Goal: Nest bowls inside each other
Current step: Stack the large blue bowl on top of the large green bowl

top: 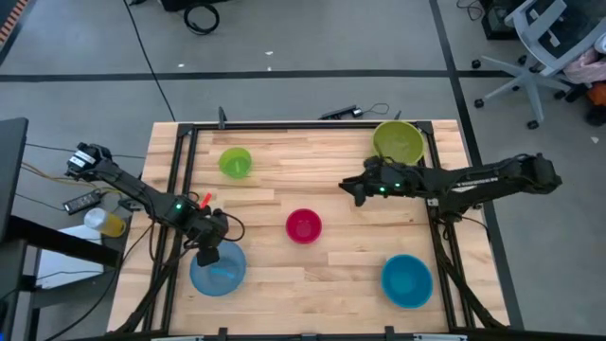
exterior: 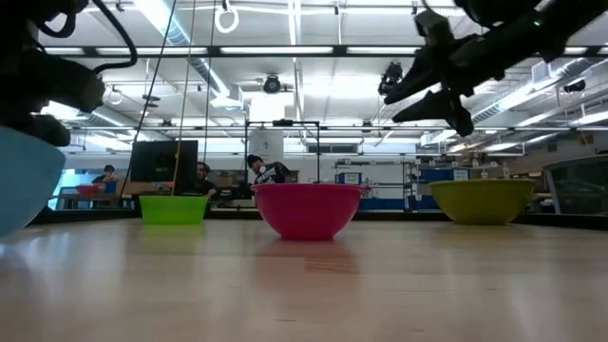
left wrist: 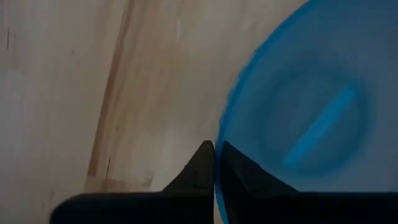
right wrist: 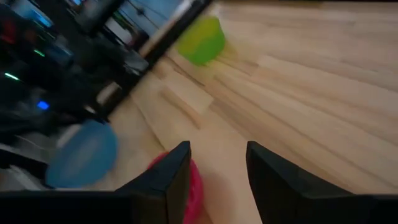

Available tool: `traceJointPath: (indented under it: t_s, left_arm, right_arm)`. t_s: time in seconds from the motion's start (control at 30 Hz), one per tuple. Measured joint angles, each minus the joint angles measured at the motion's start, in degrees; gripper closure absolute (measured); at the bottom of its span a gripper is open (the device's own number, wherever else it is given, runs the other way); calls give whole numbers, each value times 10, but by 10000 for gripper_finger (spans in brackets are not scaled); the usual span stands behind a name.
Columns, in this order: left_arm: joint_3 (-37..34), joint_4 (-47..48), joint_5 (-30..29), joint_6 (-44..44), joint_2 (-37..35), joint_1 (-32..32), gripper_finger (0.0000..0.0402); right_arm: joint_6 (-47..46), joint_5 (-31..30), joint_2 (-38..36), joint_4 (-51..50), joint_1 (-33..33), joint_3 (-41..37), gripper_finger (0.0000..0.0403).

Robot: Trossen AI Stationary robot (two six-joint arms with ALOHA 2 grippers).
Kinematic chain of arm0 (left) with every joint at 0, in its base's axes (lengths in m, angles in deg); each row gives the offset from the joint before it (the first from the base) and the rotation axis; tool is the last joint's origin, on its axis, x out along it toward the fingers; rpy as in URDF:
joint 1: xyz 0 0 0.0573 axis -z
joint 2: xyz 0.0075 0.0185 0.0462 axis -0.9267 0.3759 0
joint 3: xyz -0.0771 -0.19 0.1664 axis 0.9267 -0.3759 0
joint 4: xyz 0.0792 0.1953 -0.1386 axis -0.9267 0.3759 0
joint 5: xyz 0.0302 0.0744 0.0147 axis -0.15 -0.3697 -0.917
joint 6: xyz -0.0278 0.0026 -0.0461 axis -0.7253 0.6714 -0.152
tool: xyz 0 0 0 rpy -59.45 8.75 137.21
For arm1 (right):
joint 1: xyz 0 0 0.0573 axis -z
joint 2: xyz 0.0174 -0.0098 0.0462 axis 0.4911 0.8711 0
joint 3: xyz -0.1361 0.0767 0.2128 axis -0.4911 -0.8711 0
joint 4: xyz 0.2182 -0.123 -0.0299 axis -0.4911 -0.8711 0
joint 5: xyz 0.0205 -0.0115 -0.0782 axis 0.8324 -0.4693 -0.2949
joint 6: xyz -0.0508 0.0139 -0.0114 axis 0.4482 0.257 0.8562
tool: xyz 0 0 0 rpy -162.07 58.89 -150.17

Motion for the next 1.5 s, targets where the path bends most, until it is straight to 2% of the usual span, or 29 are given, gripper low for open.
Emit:
traceJointPath:
  t_s: [0.13,0.27,0.4,0.53,0.67,0.8,1.0,1.17,1.33,1.43,1.5]
  left_arm:
    - [40,22,-11,2,0,-31,393]
    - [117,78,-101,37,0,-95,398]
    - [204,102,-182,84,0,-188,399]
    - [259,102,-220,156,18,-280,400]
    - [275,76,-229,205,50,-356,400]
    - [275,7,-228,228,84,-400,401]
    - [275,-86,-226,245,122,-422,401]
    - [275,-105,-210,245,137,-421,400]
    - [275,-111,-202,253,135,-421,399]
    - [275,-114,-202,254,135,-421,398]
    - [275,-116,-197,256,135,-421,390]
  right_arm:
    - [32,-2,57,-97,-6,96,243]
    - [80,-26,127,-176,-11,218,243]
    - [112,-44,200,-224,-9,349,242]
    - [143,-45,261,-248,-4,463,231]
    - [205,-46,309,-269,6,547,213]
    - [258,-60,356,-300,19,600,192]
    - [318,-77,414,-326,27,609,170]
    - [304,-148,440,-382,30,610,172]
    - [284,-152,447,-423,36,611,209]
    - [278,-144,449,-431,37,611,275]
    - [273,-148,448,-435,37,611,342]
